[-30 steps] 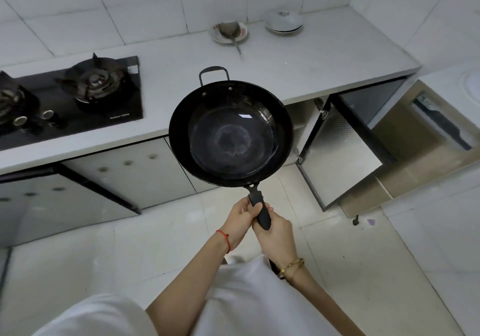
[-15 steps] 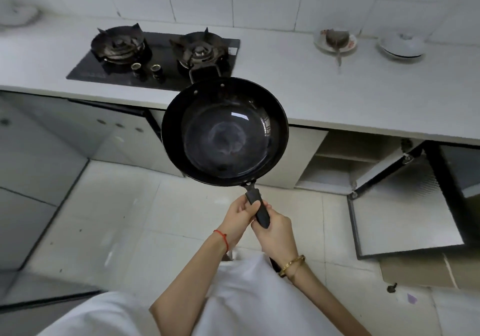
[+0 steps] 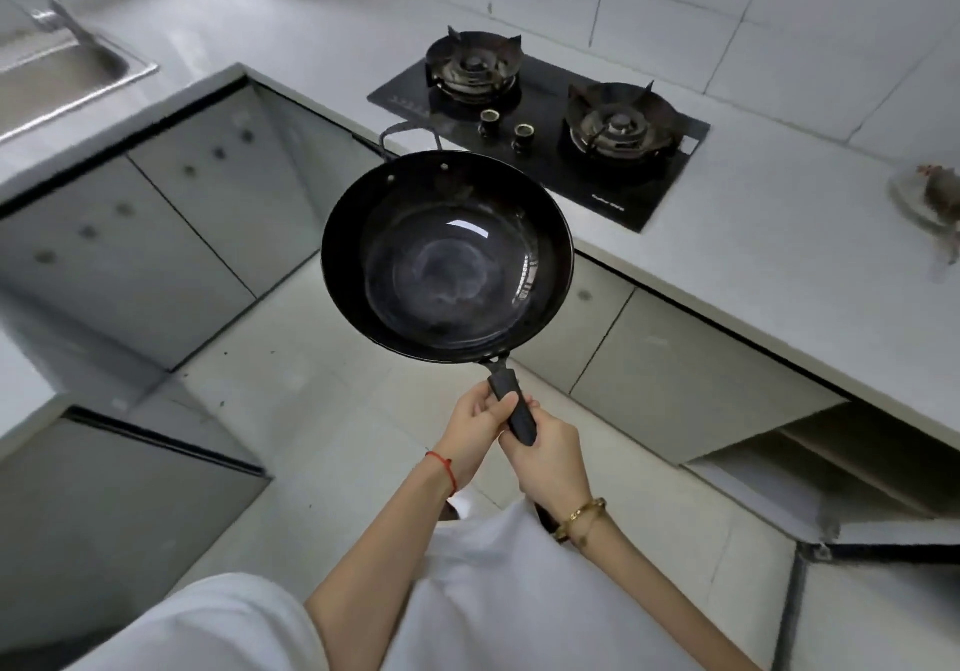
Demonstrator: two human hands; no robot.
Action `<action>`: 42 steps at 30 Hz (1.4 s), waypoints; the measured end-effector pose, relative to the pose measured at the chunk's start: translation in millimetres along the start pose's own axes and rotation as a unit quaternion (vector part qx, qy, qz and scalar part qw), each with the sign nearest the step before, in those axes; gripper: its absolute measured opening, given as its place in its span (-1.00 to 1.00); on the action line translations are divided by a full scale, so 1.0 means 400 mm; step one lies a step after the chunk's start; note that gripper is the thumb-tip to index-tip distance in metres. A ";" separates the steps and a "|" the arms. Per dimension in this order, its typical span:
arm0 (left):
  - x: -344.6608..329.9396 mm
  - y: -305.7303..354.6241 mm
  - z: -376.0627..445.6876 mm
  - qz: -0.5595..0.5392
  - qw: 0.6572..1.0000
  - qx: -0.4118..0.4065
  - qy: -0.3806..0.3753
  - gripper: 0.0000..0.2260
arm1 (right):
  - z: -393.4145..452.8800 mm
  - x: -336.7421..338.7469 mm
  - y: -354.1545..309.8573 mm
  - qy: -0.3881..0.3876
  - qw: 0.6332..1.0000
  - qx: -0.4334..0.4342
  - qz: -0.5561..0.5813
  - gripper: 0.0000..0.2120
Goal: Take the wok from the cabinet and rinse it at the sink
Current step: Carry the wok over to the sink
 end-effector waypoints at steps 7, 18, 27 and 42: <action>0.220 0.161 0.101 -0.024 0.998 -0.021 0.051 -0.87 | 0.170 -0.185 -0.169 -0.054 0.998 0.012 0.006 -0.85; 0.520 0.421 0.247 -0.026 0.994 -0.050 0.093 -0.90 | 0.410 -0.450 -0.410 -0.084 0.996 0.022 0.011 -0.84; 0.657 0.562 0.430 -0.051 0.990 -0.068 0.116 -0.86 | 0.637 -0.562 -0.533 -0.084 0.995 0.055 -0.026 -0.82; 0.834 0.932 0.887 -0.071 0.984 -0.094 0.131 -0.82 | 1.202 -0.700 -0.759 -0.084 0.993 0.071 -0.035 -0.66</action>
Point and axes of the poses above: each hand's wrist, its own z-axis towards the middle knuckle, its own x-axis out of the back of the hand, y = z × x, the point moved 7 cm from there along z, towards the middle knuckle, and after that the axes turned 1 degree about -z, right-handed, at the moved point
